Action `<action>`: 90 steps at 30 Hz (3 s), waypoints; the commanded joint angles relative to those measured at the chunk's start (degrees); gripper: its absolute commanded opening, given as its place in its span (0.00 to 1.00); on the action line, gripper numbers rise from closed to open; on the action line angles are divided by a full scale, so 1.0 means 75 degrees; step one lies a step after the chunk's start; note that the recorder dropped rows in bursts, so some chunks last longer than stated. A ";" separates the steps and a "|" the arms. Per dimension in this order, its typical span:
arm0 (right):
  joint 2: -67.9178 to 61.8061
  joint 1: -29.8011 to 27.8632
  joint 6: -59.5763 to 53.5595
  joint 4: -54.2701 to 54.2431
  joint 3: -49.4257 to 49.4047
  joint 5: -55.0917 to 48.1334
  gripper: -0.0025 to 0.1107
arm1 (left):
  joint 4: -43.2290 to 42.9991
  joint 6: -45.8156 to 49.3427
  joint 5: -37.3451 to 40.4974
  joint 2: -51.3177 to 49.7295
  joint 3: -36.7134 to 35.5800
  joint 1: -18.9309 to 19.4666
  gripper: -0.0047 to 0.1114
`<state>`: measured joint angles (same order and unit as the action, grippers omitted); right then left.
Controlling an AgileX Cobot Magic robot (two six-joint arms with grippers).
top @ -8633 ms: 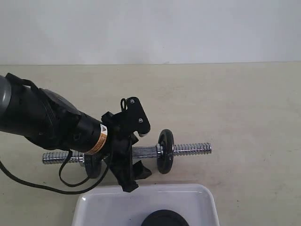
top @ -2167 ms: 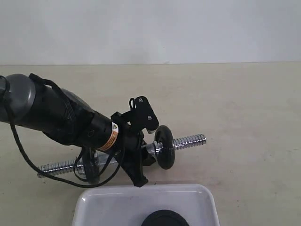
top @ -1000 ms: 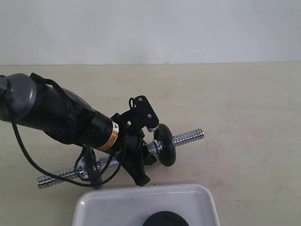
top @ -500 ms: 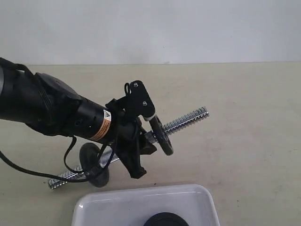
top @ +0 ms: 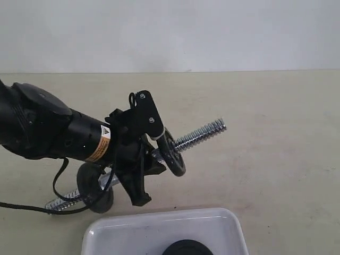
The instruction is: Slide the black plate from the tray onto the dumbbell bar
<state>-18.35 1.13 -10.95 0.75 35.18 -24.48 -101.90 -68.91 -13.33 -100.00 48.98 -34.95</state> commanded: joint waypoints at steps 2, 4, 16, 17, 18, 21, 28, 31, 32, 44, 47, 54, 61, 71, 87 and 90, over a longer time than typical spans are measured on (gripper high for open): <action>0.0039 -0.0001 -0.0217 -0.0100 0.0036 -0.0046 0.03 | 0.0260 0.0378 0.0152 0.0854 -0.0136 0.0449 0.08; 0.0039 -0.0001 -0.0217 -0.0100 0.0036 -0.0046 0.03 | 0.0260 0.0419 0.0156 0.0997 -0.0333 0.0608 0.08; 0.0039 -0.0001 -0.2811 -0.2260 0.0036 -0.0322 0.03 | 0.0260 0.0520 0.0182 0.1429 -0.0590 0.0627 0.08; 0.0039 -0.0001 -0.3224 -0.2537 0.0036 -0.0491 0.03 | 0.0260 0.0520 0.0182 0.1429 -0.0590 0.0627 0.08; 0.0039 -0.0001 -0.3579 -0.2771 0.0036 -0.0666 0.03 | 0.0260 0.0520 0.0182 0.1429 -0.0590 0.0627 0.08; -0.0012 -0.0001 -0.3985 -0.3267 0.0036 -0.1105 0.03 | 0.0260 0.0520 -0.0004 0.1421 -0.0590 0.0627 0.08; -0.0391 -0.0001 -0.4813 -0.4836 0.0036 -0.1979 0.03 | 0.0260 0.0520 -0.0233 0.1421 -0.0608 0.0627 0.08; -0.0707 -0.0001 -0.4848 -0.5248 0.0019 -0.2842 0.03 | 0.0260 0.0660 -0.0159 0.1421 -0.0847 0.0627 0.08; -0.0815 -0.0001 -0.4848 -0.5328 0.0019 -0.3127 0.03 | 0.0260 0.0660 -0.0159 0.1421 -0.0887 0.0627 0.08; -0.1927 0.0398 -0.5482 -0.6009 -0.0328 -0.4587 0.03 | 0.0260 0.0640 0.0216 0.1421 -0.1027 0.0627 0.08; -0.2251 0.0606 -0.5348 -0.6009 -0.0777 -0.4573 0.03 | 0.0260 0.0640 0.0216 0.1421 -0.1027 0.0627 0.08; -0.2440 0.1211 -0.5151 -0.6005 -0.1274 -0.3531 0.02 | 0.0260 0.0479 0.0531 0.1421 -0.1027 0.0627 0.08; -0.2951 0.1615 -0.2936 -0.4385 -0.1180 -0.2120 0.02 | 0.0260 0.0418 0.0646 0.1421 -0.1027 0.0627 0.08; -0.4966 0.1615 -0.0584 -0.2272 -0.0006 -0.2123 0.02 | 0.0260 0.0274 0.0646 0.1421 -0.1027 0.0627 0.08; -0.5188 0.1615 0.2511 0.3817 0.1391 -0.2348 0.02 | 0.0260 0.0239 0.0742 0.1421 -0.1027 0.0627 0.08; -0.5188 0.1615 0.3524 0.4442 0.1960 -0.2421 0.02 | 0.0260 0.0239 0.0742 0.1421 -0.1027 0.0627 0.08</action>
<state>-57.23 13.13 9.51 29.05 46.48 -42.18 -101.98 -64.99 -11.45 -91.19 40.66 -30.66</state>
